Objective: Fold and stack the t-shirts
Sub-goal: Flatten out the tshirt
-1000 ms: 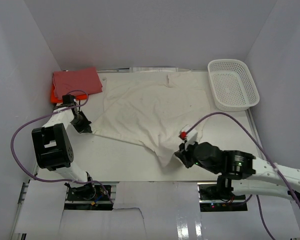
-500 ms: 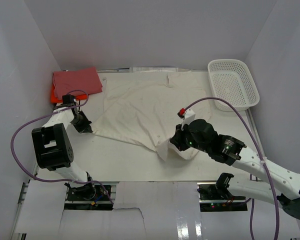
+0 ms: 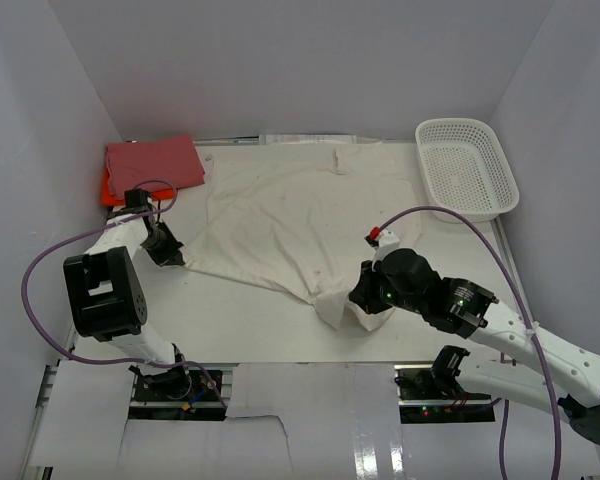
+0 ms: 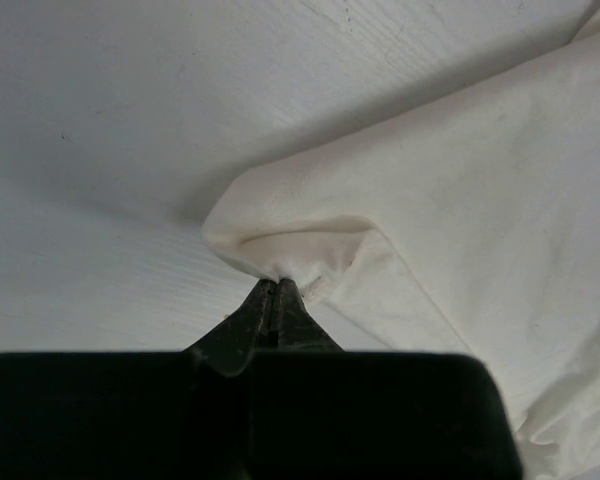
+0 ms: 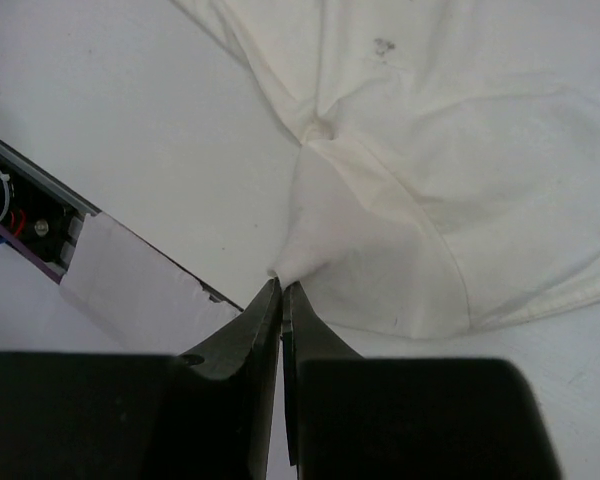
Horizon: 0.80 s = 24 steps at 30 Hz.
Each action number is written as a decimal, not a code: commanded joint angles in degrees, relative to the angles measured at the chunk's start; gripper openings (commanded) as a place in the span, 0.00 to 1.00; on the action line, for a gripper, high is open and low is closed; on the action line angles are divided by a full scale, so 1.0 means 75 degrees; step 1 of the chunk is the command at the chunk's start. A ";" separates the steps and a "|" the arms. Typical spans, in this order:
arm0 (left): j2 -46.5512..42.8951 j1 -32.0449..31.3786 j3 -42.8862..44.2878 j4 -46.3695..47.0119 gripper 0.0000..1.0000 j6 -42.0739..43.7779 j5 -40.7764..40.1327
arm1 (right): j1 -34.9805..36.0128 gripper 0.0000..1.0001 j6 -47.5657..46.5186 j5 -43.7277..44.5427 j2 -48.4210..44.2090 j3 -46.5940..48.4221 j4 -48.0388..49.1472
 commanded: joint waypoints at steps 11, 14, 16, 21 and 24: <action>-0.0041 0.0121 0.0600 -0.0183 0.00 -0.0123 0.0024 | -0.0172 0.08 0.0646 -0.0130 0.0187 -0.0550 -0.0519; -0.0006 0.0122 0.0647 -0.0218 0.00 -0.0123 0.0141 | -0.0535 0.08 0.0435 -0.0340 0.0199 -0.0561 -0.0566; 0.0006 0.0121 0.0682 -0.0229 0.00 -0.0182 0.0432 | -0.0898 0.08 0.0271 -0.0481 0.0245 -0.0573 -0.0578; 0.0135 0.0121 0.0858 -0.0229 0.00 -0.0311 0.1031 | -0.1810 0.08 -0.0396 -0.0890 0.0409 -0.0538 -0.0543; 0.0275 0.0191 0.0917 -0.0195 0.00 -0.0463 0.1535 | -0.2268 0.08 -0.0702 -0.1090 0.0619 -0.0387 -0.0473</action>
